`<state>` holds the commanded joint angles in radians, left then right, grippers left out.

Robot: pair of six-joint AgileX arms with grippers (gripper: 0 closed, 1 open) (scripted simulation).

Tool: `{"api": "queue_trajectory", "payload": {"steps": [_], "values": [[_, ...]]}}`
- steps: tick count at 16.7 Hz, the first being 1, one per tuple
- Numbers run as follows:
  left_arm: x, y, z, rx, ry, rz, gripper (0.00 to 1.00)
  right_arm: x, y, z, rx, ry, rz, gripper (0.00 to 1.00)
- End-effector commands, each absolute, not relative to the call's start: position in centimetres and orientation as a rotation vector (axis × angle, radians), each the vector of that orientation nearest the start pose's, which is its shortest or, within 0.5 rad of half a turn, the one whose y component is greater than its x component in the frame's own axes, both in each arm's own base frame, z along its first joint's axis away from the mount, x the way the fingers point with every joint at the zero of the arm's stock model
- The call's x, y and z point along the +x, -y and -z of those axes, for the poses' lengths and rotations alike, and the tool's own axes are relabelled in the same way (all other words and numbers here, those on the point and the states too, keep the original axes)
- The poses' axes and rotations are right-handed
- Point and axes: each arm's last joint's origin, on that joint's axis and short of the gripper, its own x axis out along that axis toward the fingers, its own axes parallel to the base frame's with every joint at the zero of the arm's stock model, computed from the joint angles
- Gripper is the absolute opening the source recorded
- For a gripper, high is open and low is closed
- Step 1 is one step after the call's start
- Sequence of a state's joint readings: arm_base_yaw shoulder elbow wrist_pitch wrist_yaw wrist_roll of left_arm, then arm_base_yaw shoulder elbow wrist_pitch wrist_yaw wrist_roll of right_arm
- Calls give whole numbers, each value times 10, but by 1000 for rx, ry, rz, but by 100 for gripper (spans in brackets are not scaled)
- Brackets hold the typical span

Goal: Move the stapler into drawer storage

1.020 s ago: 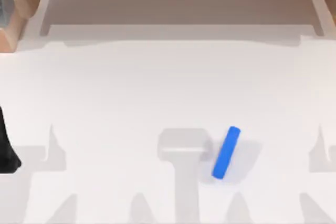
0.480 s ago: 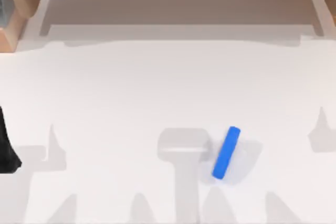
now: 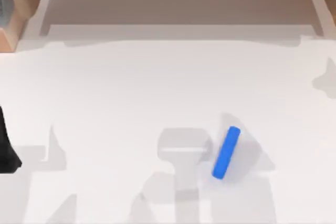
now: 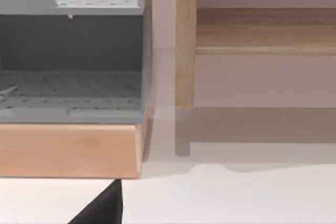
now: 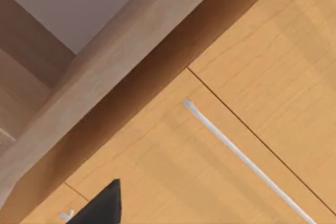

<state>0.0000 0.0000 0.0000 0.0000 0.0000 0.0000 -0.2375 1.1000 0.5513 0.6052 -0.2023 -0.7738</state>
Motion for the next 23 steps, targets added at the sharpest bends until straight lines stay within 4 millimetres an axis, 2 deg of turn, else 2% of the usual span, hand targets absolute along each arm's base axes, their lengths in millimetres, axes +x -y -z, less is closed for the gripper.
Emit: {"api": "queue_trajectory", "payload": {"steps": [2,4,7,9,12,14,16,23], "values": [[106,1,-160,0,0,0,100,280,70,-253,-945,23,31,100],[106,1,-160,0,0,0,100,318,92,-231,-1082,9,15,100],[106,1,-160,0,0,0,100,363,125,-184,-1268,-6,-4,100],[106,1,-160,0,0,0,100,382,145,-152,-1373,-10,-8,100],[106,1,-160,0,0,0,100,397,167,-112,-1497,-10,-3,100],[106,1,-160,0,0,0,100,402,177,-96,-1549,-8,4,100],[106,1,-160,0,0,0,100,403,180,-89,-1571,-8,8,100],[106,1,-160,0,0,0,100,410,180,-90,-1571,-8,8,100]]}}
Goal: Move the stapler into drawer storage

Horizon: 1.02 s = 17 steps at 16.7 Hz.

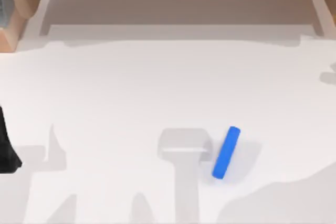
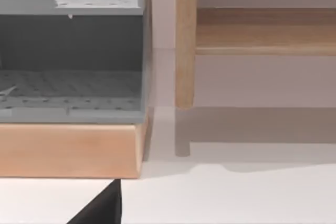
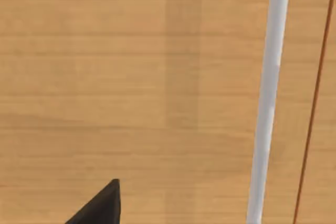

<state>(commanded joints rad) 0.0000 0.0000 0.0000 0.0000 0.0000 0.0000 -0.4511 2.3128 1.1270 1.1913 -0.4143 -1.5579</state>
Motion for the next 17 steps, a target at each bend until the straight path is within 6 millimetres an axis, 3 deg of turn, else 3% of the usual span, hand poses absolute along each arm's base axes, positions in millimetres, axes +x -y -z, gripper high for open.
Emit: {"api": "queue_trajectory", "payload": {"steps": [4,8,17], "values": [[106,1,-160,0,0,0,100,426,181,-89,-1571,-8,8,100],[106,1,-160,0,0,0,100,428,181,-89,-1571,-8,8,100],[106,1,-160,0,0,0,100,428,181,-89,-1571,-8,8,32]]}}
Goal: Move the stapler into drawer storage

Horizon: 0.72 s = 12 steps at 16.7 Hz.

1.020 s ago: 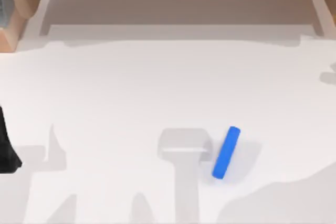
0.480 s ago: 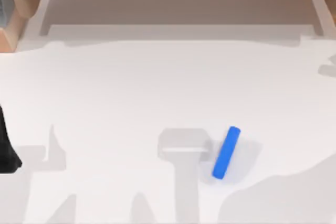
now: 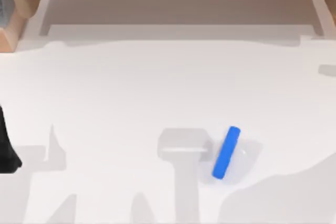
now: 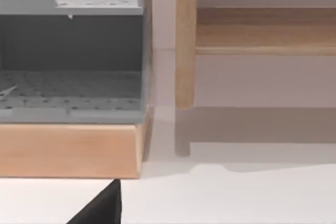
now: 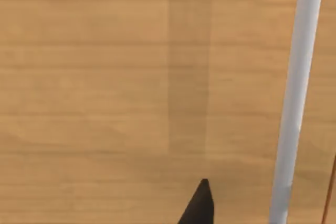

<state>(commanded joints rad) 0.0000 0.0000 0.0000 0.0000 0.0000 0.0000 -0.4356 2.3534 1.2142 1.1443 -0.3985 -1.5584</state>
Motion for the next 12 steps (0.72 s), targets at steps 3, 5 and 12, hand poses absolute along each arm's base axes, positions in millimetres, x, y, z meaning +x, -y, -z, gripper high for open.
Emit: {"api": "queue_trajectory", "payload": {"steps": [3,5,12], "values": [[106,1,-160,0,0,0,100,428,181,-89,-1571,-8,8,10],[106,1,-160,0,0,0,100,428,181,-89,-1571,-8,8,0],[106,1,-160,0,0,0,100,428,181,-89,-1571,-8,8,0]]}}
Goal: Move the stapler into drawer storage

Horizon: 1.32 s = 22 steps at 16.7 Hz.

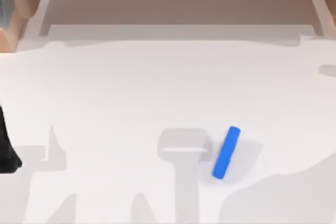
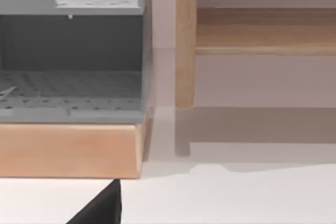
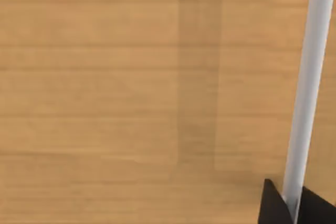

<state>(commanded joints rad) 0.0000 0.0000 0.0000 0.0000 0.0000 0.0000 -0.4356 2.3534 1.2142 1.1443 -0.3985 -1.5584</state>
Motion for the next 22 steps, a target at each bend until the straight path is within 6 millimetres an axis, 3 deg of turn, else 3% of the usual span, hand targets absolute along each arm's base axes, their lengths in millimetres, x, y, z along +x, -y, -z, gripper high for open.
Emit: {"api": "queue_trajectory", "payload": {"steps": [4,8,11,17,22], "values": [[106,1,-160,0,0,0,100,417,186,-92,-1570,-8,22,0],[106,1,-160,0,0,0,100,386,181,-83,-1555,-33,-7,0],[106,1,-160,0,0,0,100,367,180,-86,-1563,-16,-1,0],[106,1,-160,0,0,0,100,362,180,-87,-1566,-13,5,0],[106,1,-160,0,0,0,100,325,180,-86,-1563,-14,1,0]]}}
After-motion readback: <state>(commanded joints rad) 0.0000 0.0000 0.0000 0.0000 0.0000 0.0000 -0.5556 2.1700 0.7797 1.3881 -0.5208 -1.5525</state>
